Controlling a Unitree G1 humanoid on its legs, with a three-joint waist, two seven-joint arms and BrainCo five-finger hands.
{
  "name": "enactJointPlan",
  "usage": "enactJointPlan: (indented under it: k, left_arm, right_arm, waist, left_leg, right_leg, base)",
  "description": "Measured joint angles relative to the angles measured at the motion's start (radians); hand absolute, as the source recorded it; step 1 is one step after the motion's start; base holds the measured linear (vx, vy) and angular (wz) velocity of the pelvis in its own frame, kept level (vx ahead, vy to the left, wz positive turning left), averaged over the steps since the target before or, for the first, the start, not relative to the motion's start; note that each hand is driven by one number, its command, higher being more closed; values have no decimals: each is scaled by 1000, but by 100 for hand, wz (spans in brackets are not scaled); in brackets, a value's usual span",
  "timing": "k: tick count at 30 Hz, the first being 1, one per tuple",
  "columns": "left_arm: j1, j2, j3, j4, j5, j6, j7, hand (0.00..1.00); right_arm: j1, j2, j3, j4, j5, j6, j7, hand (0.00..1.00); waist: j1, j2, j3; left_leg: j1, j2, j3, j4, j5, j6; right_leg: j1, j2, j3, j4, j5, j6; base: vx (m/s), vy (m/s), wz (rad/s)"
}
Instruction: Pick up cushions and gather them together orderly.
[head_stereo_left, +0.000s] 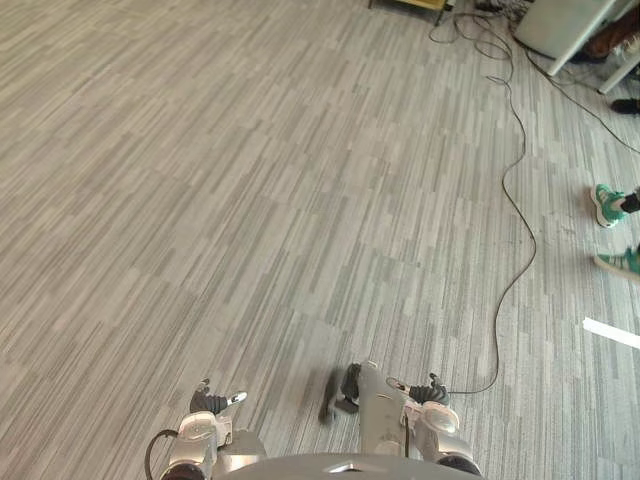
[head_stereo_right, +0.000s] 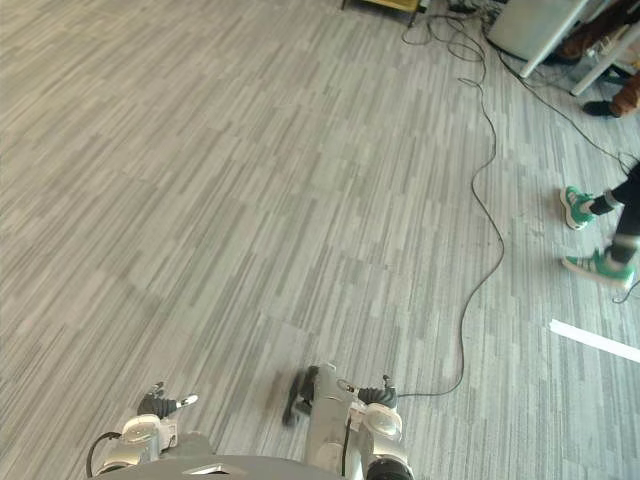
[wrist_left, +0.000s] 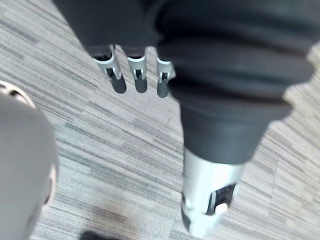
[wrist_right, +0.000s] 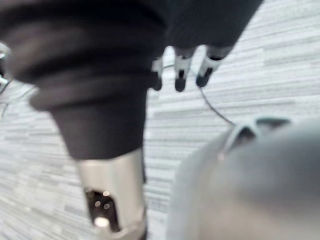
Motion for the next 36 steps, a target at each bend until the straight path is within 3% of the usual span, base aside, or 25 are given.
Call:
enactJointPlan:
  k: [1, 3, 6, 7, 8, 9, 10, 11, 13, 15, 19, 20, 21, 22, 23, 24, 26, 27, 28, 29, 30, 32, 33, 34, 36]
  left_arm:
    - [-13, -10, -1, 15, -1, 1, 0, 0]
    - [-40, -23, -3, 28, -1, -1, -10, 0]
    - [-40, -47, 2, 37, 2, -4, -14, 0]
    - [-35, -53, 6, 31, 2, -5, -15, 0]
    - [-33, -54, 12, 28, 2, -6, -15, 0]
    - [-28, -61, 34, 17, 2, -6, -17, 0]
    - [-24, -64, 45, 9, 2, -6, -18, 0]
    - [-5, -64, 56, -4, 4, -7, -18, 0]
    - [4, -56, 58, -6, 17, -7, -20, 0]
    - [9, -49, 61, -24, 25, -7, -22, 0]
    - [19, -50, 60, -63, 21, -31, -25, 0]
    - [18, -50, 60, -66, 20, -32, -25, 0]
    - [16, -51, 59, -71, 18, -36, -25, 0]
    - [17, -52, 59, -71, 18, -37, -25, 0]
    - [20, -51, 59, -66, 10, -40, -25, 0]
    - [11, -39, 56, -62, 8, -41, -24, 0]
    - [8, -23, 54, -51, -1, -45, -24, 0]
    - [4, -7, 96, -41, 0, -44, -25, 0]
    - [5, -2, 113, -40, 0, -44, -26, 0]
    - [17, 2, 120, -27, 4, -41, -23, 0]
    - [52, -1, 115, -7, 10, -38, -23, 0]
    - [68, 39, 106, 37, 10, -27, -25, 0]
    - [73, 56, 85, 60, 11, -14, -23, 0]
    - [71, 58, 77, 61, 11, -7, -23, 0]
    - [79, 57, 76, 65, 12, 2, -22, 0]
  right_arm:
    - [-17, -9, -5, 14, 2, 0, -1, 0]
    - [-55, -15, -27, 67, 5, 0, -2, 0]
    - [-56, -10, -52, 108, 11, 7, -2, 0]
    - [-28, -4, -47, 104, 10, 7, -2, 0]
    - [-19, -3, -43, 104, 10, 7, -1, 0]
    - [-11, -2, -41, 99, 9, 5, 1, 0]
    - [-9, -3, -40, 94, 9, 4, 2, 0]
    - [3, -6, -32, 69, 7, 3, 4, 0]
    - [11, -8, -36, 71, 7, 2, 4, 0]
    - [17, -9, -35, 73, 6, 11, 9, 0]
    - [9, -13, -4, 108, 6, 15, 10, 0]
    - [2, -12, -2, 117, 6, 17, 11, 0]
    - [-9, -8, 1, 124, 6, 20, 11, 0]
    - [-12, -8, 1, 128, 6, 19, 11, 0]
    - [-19, -18, 2, 151, 6, 17, 12, 0]
    - [-24, -2, 11, 172, 6, 20, 15, 0]
    - [-35, 2, 14, 200, 6, 22, 21, 0]
    - [-45, 2, 6, 199, 5, 24, 24, 0]
    - [-46, 4, 0, 198, 3, 23, 24, 0]
    - [-31, 2, -2, 195, -6, 22, 24, 0]
    - [-6, -11, 2, 190, -20, 19, 29, 0]
    - [3, -13, 3, 193, -32, 11, 34, 0]
    - [16, -12, 3, 196, -32, 15, 34, 0]
    - [24, -11, 3, 195, -32, 14, 34, 0]
    - [45, -6, -1, 185, -32, 16, 38, 0]
  waist:
    - [7, 30, 1]
    - [4, 34, -2]
    - [-8, 43, -5]
    - [-7, 40, -14]
    - [-6, 50, -18]
    - [-5, 53, -30]
    - [-4, 62, -30]
    - [7, 89, -39]
    - [13, 101, -43]
    - [27, 84, -33]
    - [55, 85, -36]
    - [58, 83, -37]
    - [70, 83, -37]
    - [72, 83, -38]
    - [80, 88, -43]
    - [90, 51, -53]
    - [91, 42, -59]
    - [106, 37, -55]
    - [110, 34, -55]
    - [113, 12, -75]
    - [124, 37, -98]
    - [112, -13, -115]
    - [95, -36, -128]
    - [90, -36, -125]
    - [78, -27, -116]
  left_leg:
    - [-1, 17, -9, -13, 11, 3]
    - [-19, -12, -79, -66, 50, 3]
    - [9, -39, -112, -92, 208, 25]
    - [-11, -10, -143, 47, 254, 24]
    - [-43, 2, -163, 127, 266, 28]
    - [-119, 34, -203, 329, 320, 36]
    - [-159, 47, -222, 414, 373, 46]
    - [-262, 82, -262, 639, 540, 29]
    - [-372, 105, -261, 826, 446, 37]
    - [-468, 91, -240, 889, 351, 38]
    - [-606, 58, -184, 708, 243, 41]
    - [-619, 53, -172, 645, 236, 44]
    - [-637, 27, -142, 384, 241, 38]
    - [-635, 13, -141, 274, 264, 29]
    - [-609, -11, -146, 110, 422, 34]
    - [-581, -55, -104, 77, 405, 59]
    - [-590, -59, -98, 114, 383, 96]
    - [-620, -43, -96, 251, 350, 131]
    - [-641, -38, -99, 312, 350, 140]
    - [-651, -62, -123, 310, 316, 159]
    - [-607, -66, -143, 210, 274, 137]
    - [-567, -124, -124, 213, 224, 142]
    - [-544, -161, -125, 199, 205, 149]
    - [-522, -174, -130, 194, 194, 159]
    - [-452, -193, -151, 179, 174, 170]
  right_leg:
    - [7, 19, -19, -4, 5, 3]
    - [3, 26, -11, 3, -22, -29]
    - [94, 38, -24, 4, -72, -47]
    - [176, 60, -31, -26, -120, -28]
    - [195, 68, -32, -36, -138, -24]
    - [230, 85, -30, -53, -156, -22]
    - [248, 98, -28, -60, -165, -24]
    - [295, 138, 2, -91, -189, -39]
    - [339, 159, 43, -113, -203, -38]
    - [429, 159, 90, -170, -212, -26]
    - [581, 136, 157, -304, -209, -5]
    - [598, 130, 167, -319, -209, 3]
    - [631, 100, 193, -350, -219, 47]
    - [642, 92, 202, -356, -227, 64]
    - [659, 81, 225, -366, -247, 101]
    - [677, 45, 260, -392, -246, 100]
    - [692, 70, 288, -445, -158, 81]
    - [740, 58, 285, -483, -79, 83]
    - [747, 53, 292, -478, -71, 89]
    - [745, 33, 308, -415, -89, 120]
    - [710, 34, 312, -291, -122, 167]
    - [628, -35, 329, -60, -153, 219]
    - [549, -63, 356, 108, -101, 257]
    - [500, -67, 374, 225, -65, 289]
    - [413, -76, 346, 465, -60, 300]
  base:
    - [475, -207, -19]
    - [294, -139, -13]
    - [366, -207, 14]
    - [361, -227, 25]
    - [358, -206, 10]
    - [196, -75, -14]
    - [302, -8, -58]
    - [298, 30, -66]
    - [272, 50, -70]
    - [345, 73, -49]
    - [324, 161, -47]
    - [518, 336, -54]
    - [371, 245, -45]
    - [482, 343, -54]
    - [430, 265, -34]
    - [546, 304, -27]
    - [486, 200, -12]
    - [397, 173, -12]
    - [509, 277, -13]
    - [290, 197, -29]
    - [357, 253, -31]
    - [310, 162, 6]
    - [436, 139, 38]
    - [361, 95, 34]
    - [392, 93, 34]
